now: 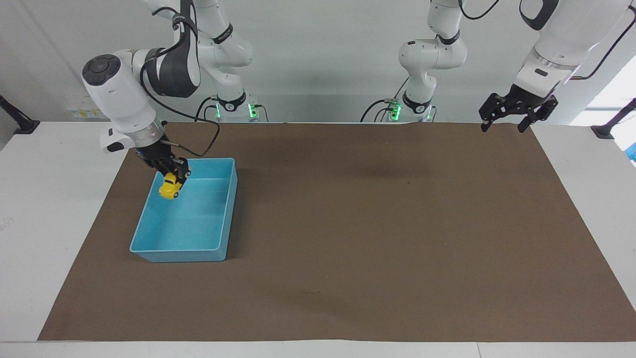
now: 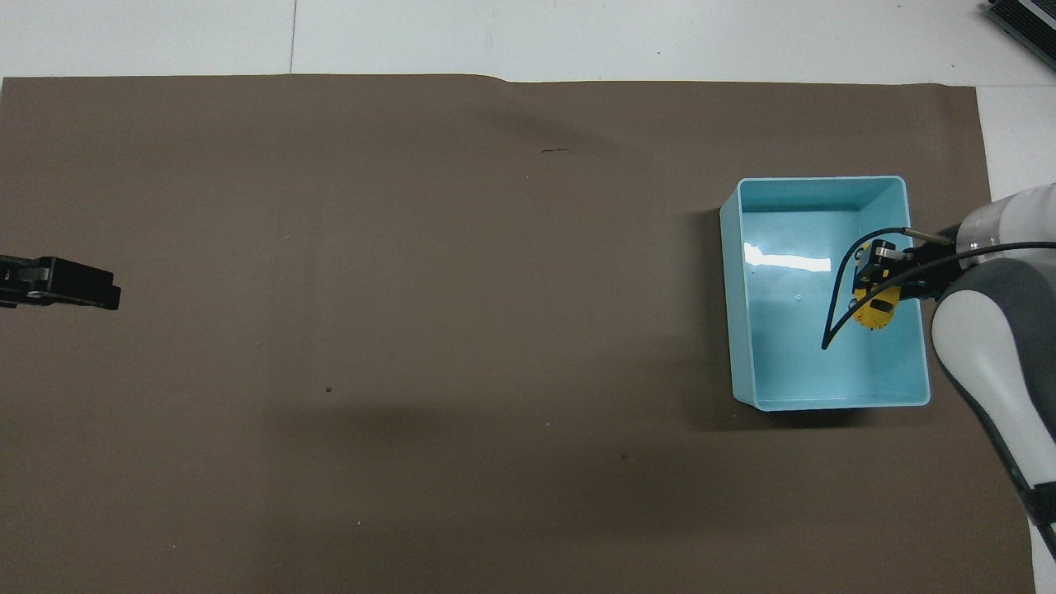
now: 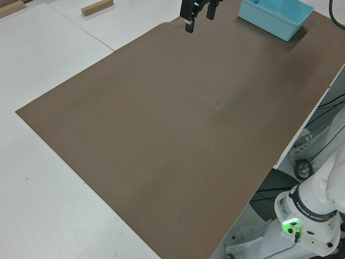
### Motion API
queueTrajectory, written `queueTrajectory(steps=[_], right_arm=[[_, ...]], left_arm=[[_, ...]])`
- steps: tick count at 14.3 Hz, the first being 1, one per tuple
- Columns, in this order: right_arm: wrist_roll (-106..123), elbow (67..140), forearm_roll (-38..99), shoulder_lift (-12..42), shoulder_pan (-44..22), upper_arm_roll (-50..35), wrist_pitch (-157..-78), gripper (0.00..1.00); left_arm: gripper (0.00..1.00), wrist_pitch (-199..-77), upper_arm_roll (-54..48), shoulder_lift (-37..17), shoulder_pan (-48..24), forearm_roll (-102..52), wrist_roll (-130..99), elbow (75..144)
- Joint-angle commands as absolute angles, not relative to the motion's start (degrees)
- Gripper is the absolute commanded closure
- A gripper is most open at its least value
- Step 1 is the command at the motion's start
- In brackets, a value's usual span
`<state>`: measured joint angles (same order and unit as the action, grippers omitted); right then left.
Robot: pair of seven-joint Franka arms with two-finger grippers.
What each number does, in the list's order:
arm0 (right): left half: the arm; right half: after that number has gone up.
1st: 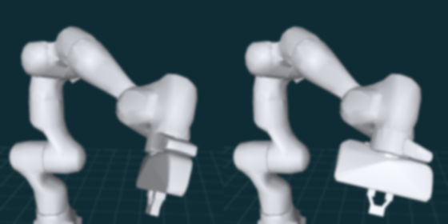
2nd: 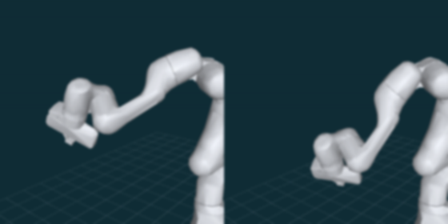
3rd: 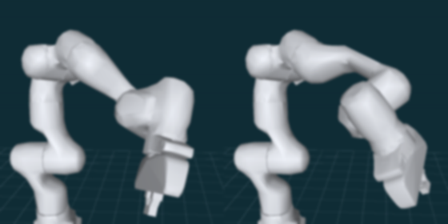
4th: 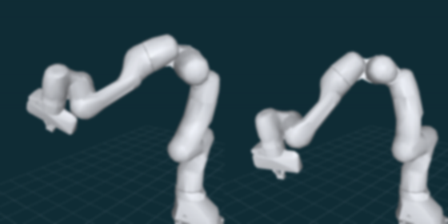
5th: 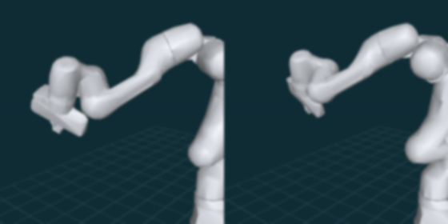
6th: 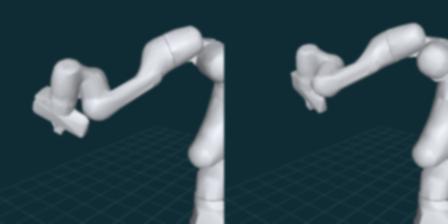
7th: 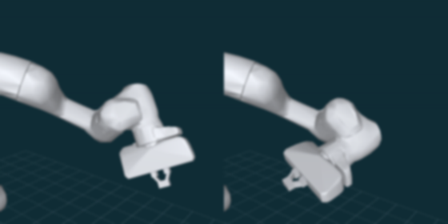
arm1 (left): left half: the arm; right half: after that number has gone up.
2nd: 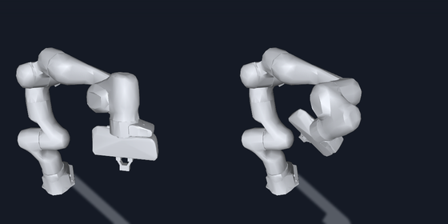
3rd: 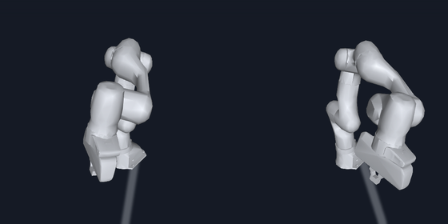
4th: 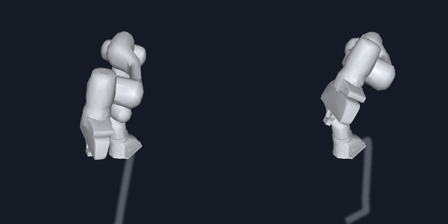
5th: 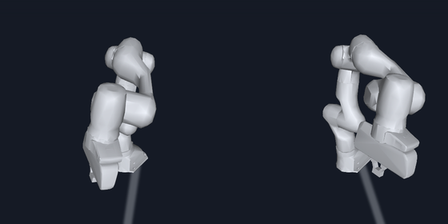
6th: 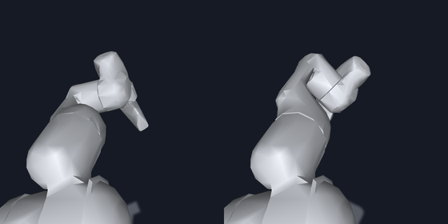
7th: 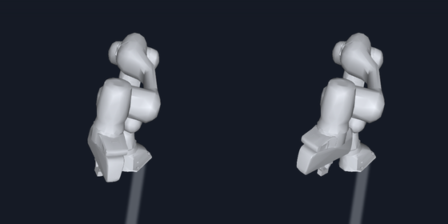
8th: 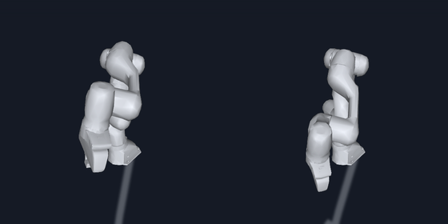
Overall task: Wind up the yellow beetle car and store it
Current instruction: 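Lower the car into the blue bin and open the right gripper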
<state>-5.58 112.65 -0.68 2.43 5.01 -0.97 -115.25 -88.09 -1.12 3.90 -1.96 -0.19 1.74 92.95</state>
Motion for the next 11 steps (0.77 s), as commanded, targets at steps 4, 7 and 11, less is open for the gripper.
queueTrajectory(steps=[4,7,11], right_arm=[[3.2,120.2,-5.6,4.2,7.0,-1.5,-125.1,1.0],[6.3,125.1,-5.7,4.3,8.3,-1.5,-129.7,1.0],[6.5,129.8,-5.7,4.6,8.6,-1.5,-135.1,1.0]], left_arm=[[0.0,-86.9,-1.5,4.0,-1.3,0.4,2.4,92.2],[0.0,-86.9,-1.5,4.0,-1.3,0.4,2.4,92.2],[0.0,-86.9,-1.5,4.0,-1.3,0.4,2.4,92.2]])
